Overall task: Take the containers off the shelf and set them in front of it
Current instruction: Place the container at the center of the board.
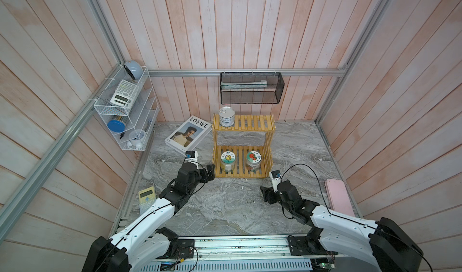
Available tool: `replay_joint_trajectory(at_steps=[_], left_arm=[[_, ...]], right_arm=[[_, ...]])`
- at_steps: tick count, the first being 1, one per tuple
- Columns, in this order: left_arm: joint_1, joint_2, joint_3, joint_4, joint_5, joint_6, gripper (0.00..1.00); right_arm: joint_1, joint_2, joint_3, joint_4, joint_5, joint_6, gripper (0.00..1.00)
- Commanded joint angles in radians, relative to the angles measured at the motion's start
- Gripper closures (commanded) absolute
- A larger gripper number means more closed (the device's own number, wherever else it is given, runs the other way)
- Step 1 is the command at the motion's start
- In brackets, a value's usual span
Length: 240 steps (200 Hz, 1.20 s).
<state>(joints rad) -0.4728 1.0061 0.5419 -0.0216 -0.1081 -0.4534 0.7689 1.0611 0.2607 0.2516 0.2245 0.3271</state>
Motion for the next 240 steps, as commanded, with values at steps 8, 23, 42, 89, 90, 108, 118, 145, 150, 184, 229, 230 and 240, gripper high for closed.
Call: replay_joint_trajectory(at_steps=[8, 23, 42, 89, 90, 108, 118, 145, 150, 184, 229, 230, 240], left_arm=[[0.003, -0.011, -0.017, 0.029, -0.008, -0.007, 0.00], [0.003, -0.013, -0.020, 0.029, -0.008, -0.009, 0.00], [0.005, -0.019, -0.026, 0.028, -0.009, -0.008, 0.00], [0.002, -0.023, -0.032, 0.025, -0.013, -0.006, 0.00], [0.002, -0.024, -0.032, 0.025, -0.013, -0.006, 0.00], [0.002, -0.024, -0.033, 0.023, -0.013, -0.007, 0.00], [0.003, -0.024, -0.034, 0.022, -0.015, -0.007, 0.00], [0.002, -0.028, -0.031, 0.020, -0.015, -0.005, 0.00], [0.001, -0.031, -0.031, 0.019, -0.015, -0.004, 0.00], [-0.013, -0.033, -0.006, -0.008, -0.027, 0.017, 0.00], [-0.049, -0.023, 0.062, -0.058, -0.050, 0.070, 0.00], [-0.050, -0.022, 0.065, -0.060, -0.051, 0.070, 0.00], [-0.055, -0.022, 0.081, -0.068, -0.053, 0.079, 0.00]], right_arm=[[0.022, 0.046, 0.011, 0.035, -0.060, -0.023, 0.34], [0.030, 0.063, 0.012, 0.035, -0.070, -0.026, 0.34], [0.039, 0.081, 0.010, 0.024, -0.070, -0.019, 0.31], [0.062, 0.082, -0.011, 0.001, -0.034, 0.012, 0.17], [0.062, 0.081, -0.011, 0.001, -0.033, 0.013, 0.17], [0.066, 0.072, -0.014, -0.003, -0.019, 0.018, 0.12], [0.067, 0.069, -0.014, -0.005, -0.009, 0.021, 0.09], [0.071, 0.052, -0.014, -0.018, 0.015, 0.030, 0.03], [0.072, 0.043, -0.013, -0.025, 0.022, 0.031, 0.02], [0.085, -0.069, -0.006, -0.106, 0.075, 0.041, 0.02], [0.085, -0.235, 0.025, -0.244, 0.066, 0.052, 0.02], [0.085, -0.238, 0.027, -0.248, 0.066, 0.051, 0.02], [0.086, -0.268, 0.043, -0.282, 0.062, 0.048, 0.02]])
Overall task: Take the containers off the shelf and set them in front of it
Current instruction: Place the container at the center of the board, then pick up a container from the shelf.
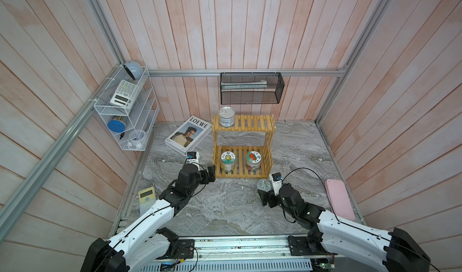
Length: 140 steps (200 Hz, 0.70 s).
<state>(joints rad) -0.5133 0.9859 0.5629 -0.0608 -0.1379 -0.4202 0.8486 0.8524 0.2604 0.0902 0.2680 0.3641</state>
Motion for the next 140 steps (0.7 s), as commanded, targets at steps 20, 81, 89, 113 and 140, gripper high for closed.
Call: replay_joint_trajectory(at_steps=[20, 81, 89, 113, 140], left_arm=[[-0.028, 0.003, 0.109, -0.059, -0.023, 0.074, 0.00], [-0.047, 0.122, 0.384, -0.156, 0.025, 0.218, 0.00], [-0.047, 0.148, 0.424, -0.162, 0.042, 0.230, 0.00], [-0.049, 0.225, 0.572, -0.199, 0.058, 0.263, 0.00], [-0.050, 0.318, 0.748, -0.254, 0.063, 0.319, 0.00]], right_arm=[[0.007, -0.113, 0.078, -0.187, 0.010, 0.001, 0.02], [0.008, -0.163, 0.209, -0.303, 0.002, -0.014, 0.02], [0.007, -0.159, 0.225, -0.310, 0.003, -0.017, 0.02], [0.007, -0.151, 0.263, -0.320, 0.000, -0.033, 0.02], [0.007, -0.146, 0.284, -0.334, 0.002, -0.049, 0.02]])
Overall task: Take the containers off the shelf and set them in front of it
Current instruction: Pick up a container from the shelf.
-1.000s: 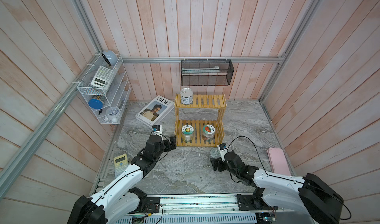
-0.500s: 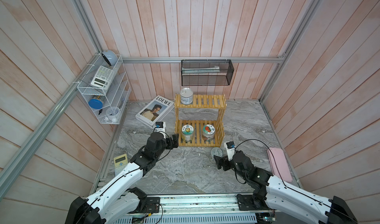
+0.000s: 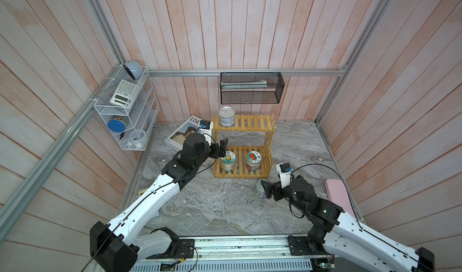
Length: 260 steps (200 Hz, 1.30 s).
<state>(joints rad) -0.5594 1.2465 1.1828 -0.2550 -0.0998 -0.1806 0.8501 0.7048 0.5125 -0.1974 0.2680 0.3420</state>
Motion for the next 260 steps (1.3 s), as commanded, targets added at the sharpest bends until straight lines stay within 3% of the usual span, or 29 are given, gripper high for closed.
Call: replay_joint_trajectory(at_steps=[1, 49, 113, 169, 208, 229, 260], left_arm=[[-0.003, 0.061, 0.135, -0.064, 0.024, 0.080, 0.00], [-0.001, 0.246, 0.397, -0.190, 0.045, 0.126, 0.00], [0.015, 0.381, 0.539, -0.219, 0.083, 0.116, 0.00], [0.017, 0.444, 0.603, -0.228, -0.013, 0.110, 0.00], [0.016, 0.425, 0.554, -0.178, -0.098, 0.076, 0.00], [0.016, 0.401, 0.499, -0.117, -0.097, 0.063, 0.00], [0.016, 0.442, 0.545, -0.142, -0.097, 0.066, 0.00]], right_arm=[[0.005, 0.001, 0.032, -0.046, 0.003, -0.026, 0.02], [0.005, -0.029, 0.030, -0.058, 0.026, -0.029, 0.02], [0.004, -0.066, 0.017, -0.069, 0.045, -0.025, 0.02], [0.003, -0.059, 0.012, -0.062, 0.053, -0.026, 0.02], [0.001, -0.059, 0.003, -0.057, 0.059, -0.022, 0.02], [0.000, -0.057, 0.000, -0.055, 0.062, -0.019, 0.02], [0.000, -0.044, -0.001, -0.049, 0.059, -0.018, 0.02]])
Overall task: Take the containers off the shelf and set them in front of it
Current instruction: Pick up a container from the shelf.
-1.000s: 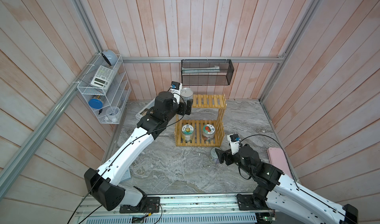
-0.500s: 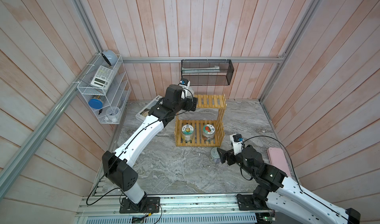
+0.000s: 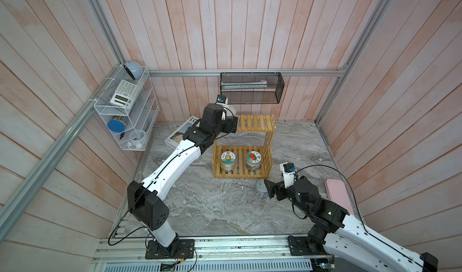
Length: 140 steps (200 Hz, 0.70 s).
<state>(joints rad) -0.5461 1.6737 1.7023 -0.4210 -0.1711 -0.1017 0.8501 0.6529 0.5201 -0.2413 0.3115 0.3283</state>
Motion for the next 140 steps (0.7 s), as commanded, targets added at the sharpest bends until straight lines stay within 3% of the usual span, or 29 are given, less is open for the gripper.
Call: replay_joint_trajectory(at_steps=[1, 140], left_arm=[[0.003, 0.016, 0.027, 0.025, -0.026, -0.013, 0.00], [0.004, 0.129, 0.136, 0.007, -0.028, -0.013, 0.00]], right_arm=[[0.000, 0.008, -0.008, -0.005, 0.015, -0.005, 0.02], [-0.016, 0.013, -0.021, 0.000, 0.015, 0.004, 0.02]])
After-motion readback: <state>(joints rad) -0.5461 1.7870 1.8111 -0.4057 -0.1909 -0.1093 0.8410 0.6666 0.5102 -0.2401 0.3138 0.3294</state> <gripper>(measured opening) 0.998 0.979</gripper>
